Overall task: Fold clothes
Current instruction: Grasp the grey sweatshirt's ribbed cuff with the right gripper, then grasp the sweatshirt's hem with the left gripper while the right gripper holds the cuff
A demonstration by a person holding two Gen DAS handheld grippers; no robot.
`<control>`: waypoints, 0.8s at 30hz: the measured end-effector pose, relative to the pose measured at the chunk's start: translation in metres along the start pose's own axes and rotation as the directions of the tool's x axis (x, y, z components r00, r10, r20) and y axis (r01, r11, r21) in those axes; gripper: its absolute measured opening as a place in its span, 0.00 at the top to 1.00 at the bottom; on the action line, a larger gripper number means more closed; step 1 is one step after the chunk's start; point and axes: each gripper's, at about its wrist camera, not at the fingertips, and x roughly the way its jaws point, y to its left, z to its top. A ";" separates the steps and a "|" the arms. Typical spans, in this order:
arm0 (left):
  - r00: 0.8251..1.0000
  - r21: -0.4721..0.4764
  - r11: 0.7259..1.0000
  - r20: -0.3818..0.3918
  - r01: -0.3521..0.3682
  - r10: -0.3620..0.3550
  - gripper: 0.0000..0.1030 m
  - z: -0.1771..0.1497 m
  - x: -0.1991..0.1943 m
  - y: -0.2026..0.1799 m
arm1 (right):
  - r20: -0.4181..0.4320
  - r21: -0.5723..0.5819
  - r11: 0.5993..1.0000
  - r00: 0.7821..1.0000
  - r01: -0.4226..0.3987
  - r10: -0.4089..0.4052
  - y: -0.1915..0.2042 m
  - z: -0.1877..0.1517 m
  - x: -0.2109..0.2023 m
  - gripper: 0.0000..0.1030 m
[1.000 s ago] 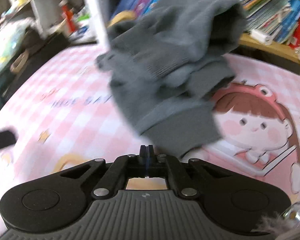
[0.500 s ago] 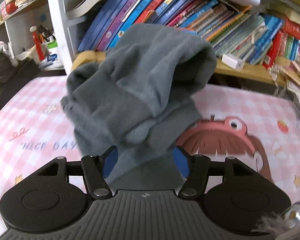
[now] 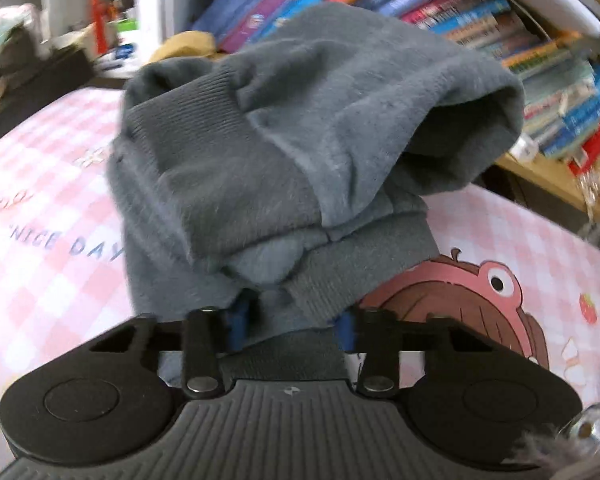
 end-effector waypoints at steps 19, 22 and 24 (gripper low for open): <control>0.987 -0.026 0.990 -0.072 0.142 -0.143 0.00 0.001 0.008 0.002 | -0.077 0.189 0.923 0.932 -0.335 0.354 0.105 -0.078 -0.098 0.82; 0.983 -0.029 0.985 -0.065 0.172 -0.174 0.00 0.000 0.002 0.007 | -0.066 0.179 0.939 0.949 -0.294 0.309 0.110 -0.076 -0.105 0.81; 0.979 -0.030 0.981 -0.060 0.191 -0.193 0.00 -0.001 -0.002 0.011 | -0.050 0.190 0.946 0.960 -0.262 0.276 0.110 -0.076 -0.111 0.78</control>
